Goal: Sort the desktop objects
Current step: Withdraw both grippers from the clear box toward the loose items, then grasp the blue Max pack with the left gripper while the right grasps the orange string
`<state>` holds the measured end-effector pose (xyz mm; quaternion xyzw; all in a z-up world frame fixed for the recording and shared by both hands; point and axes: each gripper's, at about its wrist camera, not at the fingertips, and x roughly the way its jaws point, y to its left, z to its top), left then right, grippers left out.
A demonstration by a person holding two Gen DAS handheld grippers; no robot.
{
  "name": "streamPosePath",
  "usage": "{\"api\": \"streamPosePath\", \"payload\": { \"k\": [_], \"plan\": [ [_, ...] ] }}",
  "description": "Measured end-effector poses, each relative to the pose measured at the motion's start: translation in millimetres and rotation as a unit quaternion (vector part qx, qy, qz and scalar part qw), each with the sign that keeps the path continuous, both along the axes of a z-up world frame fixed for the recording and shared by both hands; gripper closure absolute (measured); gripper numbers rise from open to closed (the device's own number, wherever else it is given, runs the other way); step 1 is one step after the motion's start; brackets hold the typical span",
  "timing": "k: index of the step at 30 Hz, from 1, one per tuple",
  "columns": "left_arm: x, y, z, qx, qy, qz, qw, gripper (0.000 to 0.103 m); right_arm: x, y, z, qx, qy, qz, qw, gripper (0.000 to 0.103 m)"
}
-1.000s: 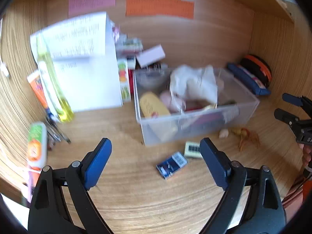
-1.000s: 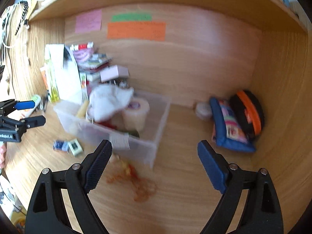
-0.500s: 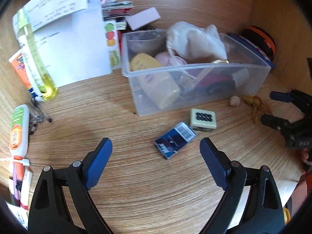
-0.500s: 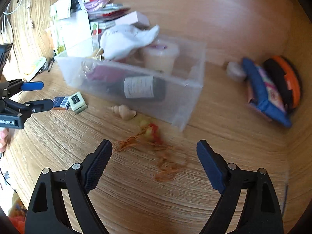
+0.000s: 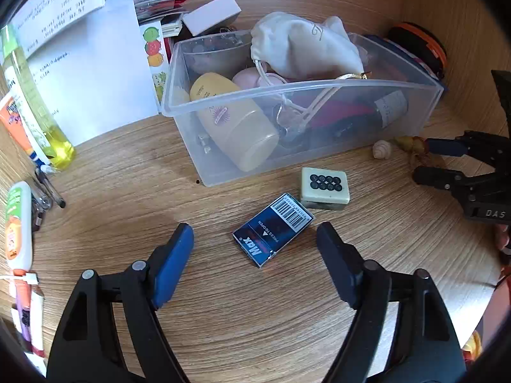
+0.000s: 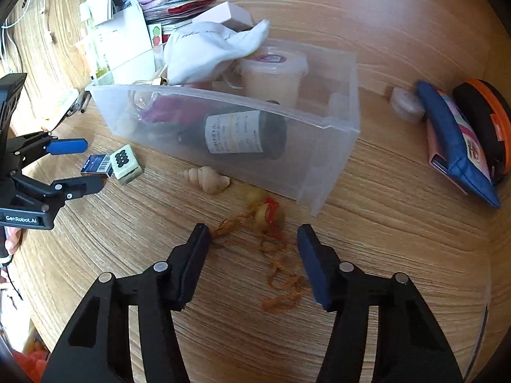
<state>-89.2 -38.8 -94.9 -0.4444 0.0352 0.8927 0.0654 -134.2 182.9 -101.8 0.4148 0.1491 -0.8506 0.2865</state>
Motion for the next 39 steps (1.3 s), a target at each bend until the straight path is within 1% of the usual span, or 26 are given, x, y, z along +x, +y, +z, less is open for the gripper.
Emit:
{"api": "streamPosePath", "payload": {
  "k": [2, 4, 5, 7, 9, 16, 17, 18, 19, 20, 21, 25, 28, 31, 34, 39],
  "plan": [
    [0, 0, 1, 0.001, 0.002, 0.000, 1.0000, 0.028, -3, -2, 0, -0.002, -0.002, 0.000, 1.000, 0.050],
    [-2, 0, 1, 0.001, 0.003, -0.002, 1.0000, 0.034, -6, -2, 0, -0.007, -0.008, -0.003, 1.000, 0.050],
    [-1, 0, 1, 0.001, 0.004, -0.004, 1.0000, 0.035, -6, -3, 0, -0.010, -0.009, -0.004, 1.000, 0.051],
    [2, 1, 2, 0.001, 0.006, -0.007, 1.0000, 0.041, -7, -5, 0, -0.007, -0.007, -0.004, 1.000, 0.053],
    [3, 1, 3, 0.001, 0.007, -0.009, 0.9999, 0.042, -8, -6, 0, -0.006, -0.006, -0.002, 1.000, 0.055],
    [0, 1, 2, 0.004, 0.006, -0.014, 0.9999, 0.044, -13, -9, 0, -0.006, -0.005, -0.006, 1.000, 0.057],
    [0, 2, 2, 0.004, 0.007, -0.016, 0.9998, 0.046, -14, -10, 0, -0.007, -0.005, -0.006, 1.000, 0.060],
    [1, 2, 2, 0.004, 0.008, -0.017, 0.9998, 0.052, -15, -11, 0, -0.009, -0.005, -0.006, 1.000, 0.067],
    [1, 1, 2, 0.004, 0.009, -0.019, 0.9998, 0.058, -16, -11, 0, -0.010, -0.005, -0.006, 1.000, 0.071],
    [2, 1, 3, 0.005, 0.009, -0.019, 0.9998, 0.062, -17, -11, 1, -0.011, -0.005, -0.005, 1.000, 0.079],
    [2, 0, 3, 0.005, 0.009, -0.018, 0.9998, 0.068, -18, -12, 1, -0.012, -0.004, -0.003, 1.000, 0.083],
    [4, -3, 4, 0.011, 0.008, -0.016, 0.9998, 0.077, -20, -11, 1, -0.016, -0.005, -0.001, 1.000, 0.084],
    [7, -6, 4, 0.013, 0.007, -0.017, 0.9997, 0.077, -20, -9, 2, -0.021, 0.000, -0.002, 1.000, 0.084],
    [11, -6, 4, 0.009, 0.007, -0.015, 0.9998, 0.077, -15, -7, 6, -0.023, 0.015, -0.006, 1.000, 0.084],
    [18, -8, 9, 0.010, 0.016, -0.009, 0.9998, 0.077, -10, -4, 10, -0.028, 0.016, -0.005, 0.999, 0.084],
    [26, -13, 17, 0.024, 0.025, -0.002, 0.9994, 0.077, 5, 4, 24, -0.041, 0.030, -0.006, 0.999, 0.084]
  ]
}}
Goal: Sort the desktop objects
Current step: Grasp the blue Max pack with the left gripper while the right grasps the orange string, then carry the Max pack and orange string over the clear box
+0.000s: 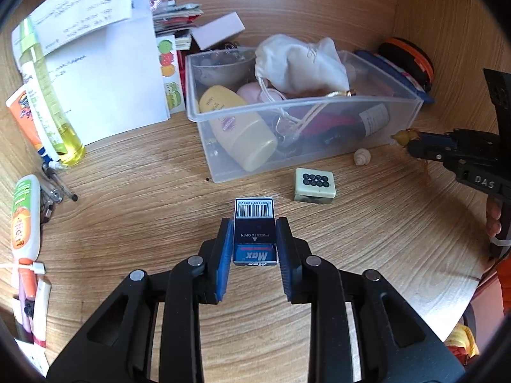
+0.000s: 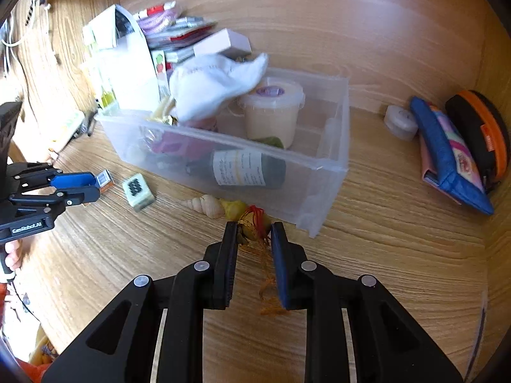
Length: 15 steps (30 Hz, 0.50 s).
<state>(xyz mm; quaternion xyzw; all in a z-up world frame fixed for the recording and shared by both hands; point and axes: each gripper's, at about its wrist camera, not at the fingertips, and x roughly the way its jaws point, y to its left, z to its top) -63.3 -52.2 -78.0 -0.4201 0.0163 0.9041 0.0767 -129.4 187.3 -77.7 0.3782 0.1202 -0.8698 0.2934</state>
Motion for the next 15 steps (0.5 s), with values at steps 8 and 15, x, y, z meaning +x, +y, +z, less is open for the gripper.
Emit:
{"api": "streamPosePath", "payload": {
  "k": [8, 15],
  "plan": [
    [19, 1, 23, 0.010, 0.027, -0.003, 0.9996, 0.077, 24, 12, 35, -0.012, 0.039, 0.006, 0.999, 0.084],
    [24, -4, 53, 0.013, 0.061, 0.002, 0.9980, 0.077, 37, 16, 63, -0.020, 0.068, 0.010, 0.997, 0.084]
  ]
}}
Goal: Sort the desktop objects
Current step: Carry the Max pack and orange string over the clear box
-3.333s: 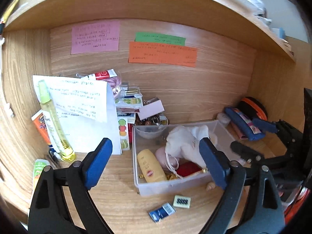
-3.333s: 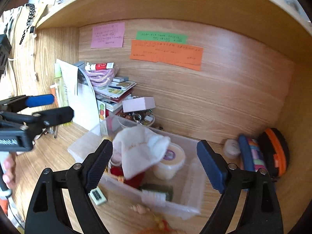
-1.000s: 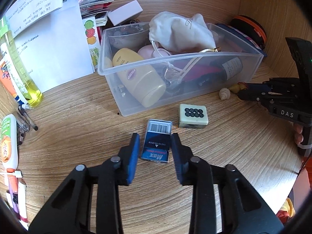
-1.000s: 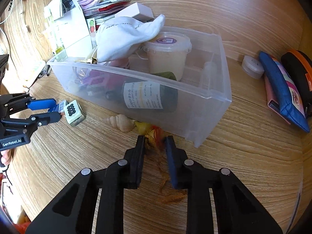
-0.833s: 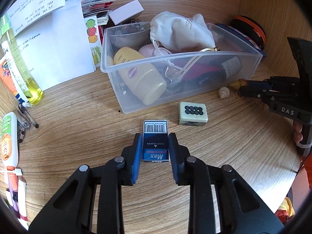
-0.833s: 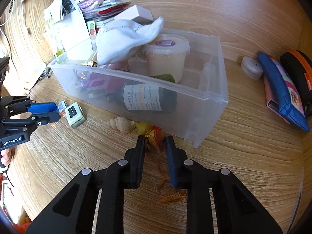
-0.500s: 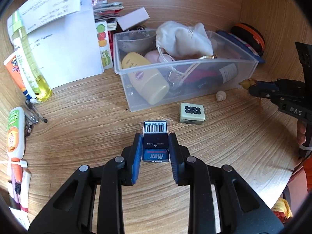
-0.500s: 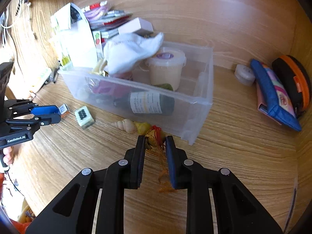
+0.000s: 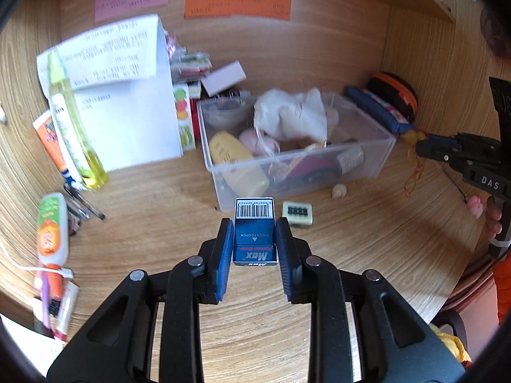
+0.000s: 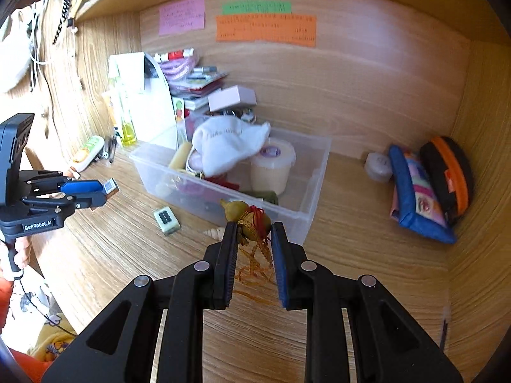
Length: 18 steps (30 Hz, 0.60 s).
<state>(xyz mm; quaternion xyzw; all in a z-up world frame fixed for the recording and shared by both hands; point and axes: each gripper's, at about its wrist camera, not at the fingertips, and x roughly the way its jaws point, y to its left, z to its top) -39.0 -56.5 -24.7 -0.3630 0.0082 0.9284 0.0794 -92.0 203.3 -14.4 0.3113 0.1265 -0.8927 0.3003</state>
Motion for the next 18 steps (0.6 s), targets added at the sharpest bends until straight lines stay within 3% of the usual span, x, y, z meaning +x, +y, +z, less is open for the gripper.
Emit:
{"api": "streamPosePath", "payload": {
  "k": [18],
  "plan": [
    [-27, 1, 62, 0.008, 0.060, -0.004, 0.9981, 0.077, -26, -11, 56, -0.012, 0.049, 0.008, 0.999, 0.084]
  ]
}}
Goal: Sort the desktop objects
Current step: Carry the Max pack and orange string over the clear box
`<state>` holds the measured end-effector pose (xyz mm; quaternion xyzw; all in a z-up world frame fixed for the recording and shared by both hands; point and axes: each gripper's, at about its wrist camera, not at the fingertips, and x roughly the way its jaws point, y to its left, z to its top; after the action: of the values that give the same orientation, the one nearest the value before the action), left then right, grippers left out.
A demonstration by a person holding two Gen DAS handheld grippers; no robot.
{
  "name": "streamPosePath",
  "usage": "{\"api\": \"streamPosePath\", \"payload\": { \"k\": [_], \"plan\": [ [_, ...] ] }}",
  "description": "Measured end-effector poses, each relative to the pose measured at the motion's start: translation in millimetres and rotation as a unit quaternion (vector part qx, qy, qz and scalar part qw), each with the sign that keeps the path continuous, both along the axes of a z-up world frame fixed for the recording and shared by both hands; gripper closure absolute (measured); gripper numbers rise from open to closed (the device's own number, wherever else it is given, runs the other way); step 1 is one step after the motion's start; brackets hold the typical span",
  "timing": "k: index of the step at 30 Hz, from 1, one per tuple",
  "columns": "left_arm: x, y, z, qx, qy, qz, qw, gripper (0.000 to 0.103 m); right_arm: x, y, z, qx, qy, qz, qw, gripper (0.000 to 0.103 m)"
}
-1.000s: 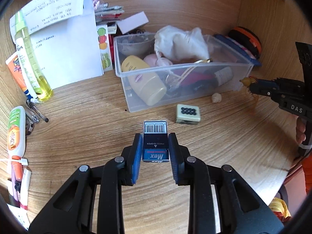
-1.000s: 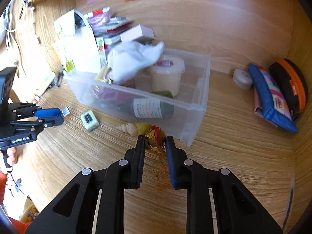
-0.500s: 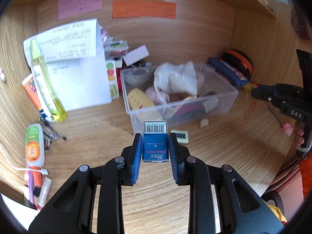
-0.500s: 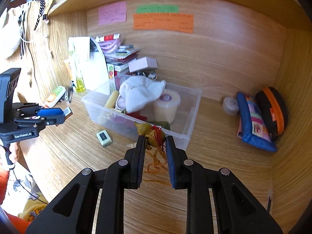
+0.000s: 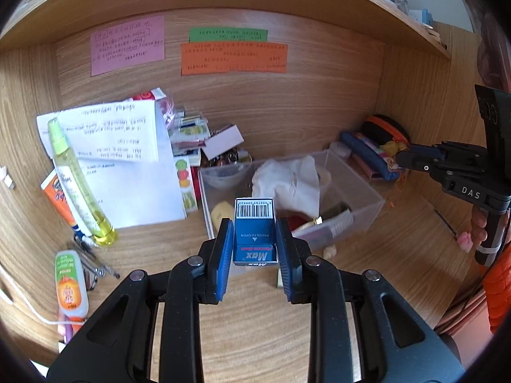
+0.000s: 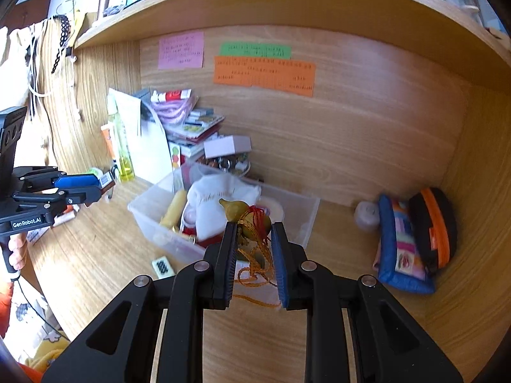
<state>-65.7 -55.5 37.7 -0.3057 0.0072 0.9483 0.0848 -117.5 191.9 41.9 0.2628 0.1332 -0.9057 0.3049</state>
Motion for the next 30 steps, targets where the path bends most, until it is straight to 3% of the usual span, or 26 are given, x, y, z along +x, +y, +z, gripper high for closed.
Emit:
{"api": "streamPosePath", "payload": {
  "k": [10, 22, 30],
  "plan": [
    [-41, 2, -1, -0.006, -0.003, 0.010, 0.9999, 0.077, -33, -20, 5, 0.001, 0.008, 0.004, 1.000, 0.084],
    [-89, 5, -36, -0.006, -0.042, 0.020, 0.9989, 0.077, -81, -25, -46, 0.009, -0.059, -0.011, 0.998, 0.084],
    [-110, 5, -62, 0.002, -0.069, 0.028, 0.9972, 0.077, -92, -25, -73, 0.011, -0.080, -0.008, 0.997, 0.084]
  ]
}}
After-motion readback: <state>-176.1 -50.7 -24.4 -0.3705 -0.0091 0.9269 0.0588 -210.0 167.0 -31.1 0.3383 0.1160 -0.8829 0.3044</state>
